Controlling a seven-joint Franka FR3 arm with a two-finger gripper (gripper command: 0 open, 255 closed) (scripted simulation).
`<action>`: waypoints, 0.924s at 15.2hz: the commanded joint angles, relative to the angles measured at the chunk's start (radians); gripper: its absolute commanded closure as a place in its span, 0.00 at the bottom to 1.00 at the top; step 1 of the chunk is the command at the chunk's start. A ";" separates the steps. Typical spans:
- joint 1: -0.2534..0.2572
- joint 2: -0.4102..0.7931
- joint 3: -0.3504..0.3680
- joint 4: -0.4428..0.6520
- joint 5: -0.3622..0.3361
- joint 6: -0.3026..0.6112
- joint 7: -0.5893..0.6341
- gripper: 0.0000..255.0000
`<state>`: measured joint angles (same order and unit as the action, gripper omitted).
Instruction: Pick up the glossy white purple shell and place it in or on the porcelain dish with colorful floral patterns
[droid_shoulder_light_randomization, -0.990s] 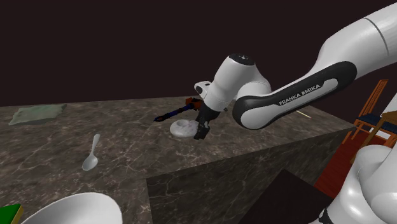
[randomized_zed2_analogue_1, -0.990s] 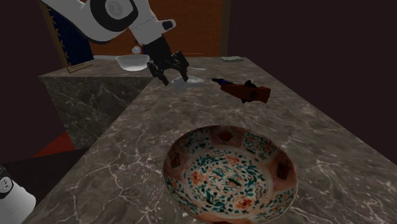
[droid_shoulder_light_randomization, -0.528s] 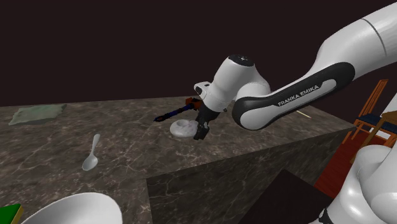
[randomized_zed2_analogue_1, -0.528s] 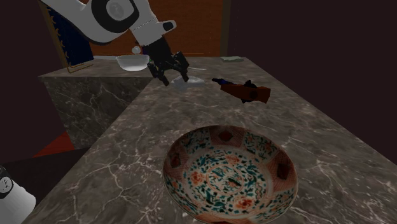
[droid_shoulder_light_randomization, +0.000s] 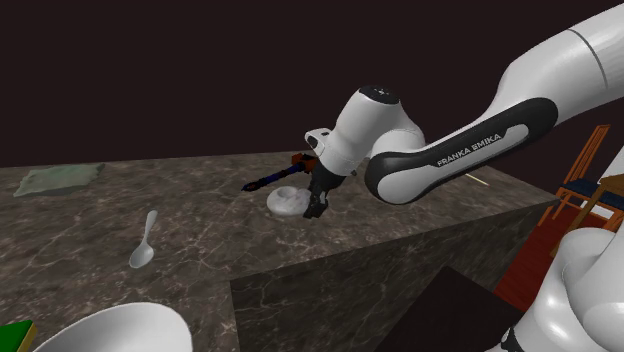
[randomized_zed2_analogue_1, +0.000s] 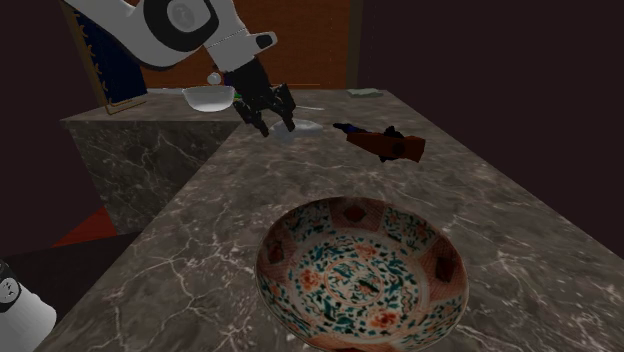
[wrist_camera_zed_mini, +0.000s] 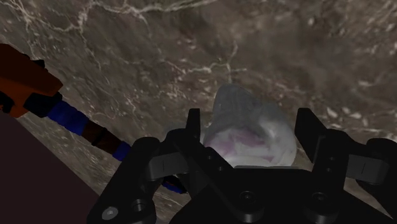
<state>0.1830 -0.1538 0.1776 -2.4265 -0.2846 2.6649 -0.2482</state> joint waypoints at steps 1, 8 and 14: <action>0.000 0.000 0.000 0.000 0.000 0.000 0.000 1.00; 0.015 -0.046 -0.008 0.037 0.046 -0.080 -0.044 1.00; 0.026 -0.083 -0.016 0.084 0.079 -0.162 -0.077 1.00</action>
<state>0.2074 -0.2306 0.1641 -2.3511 -0.2112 2.5173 -0.3187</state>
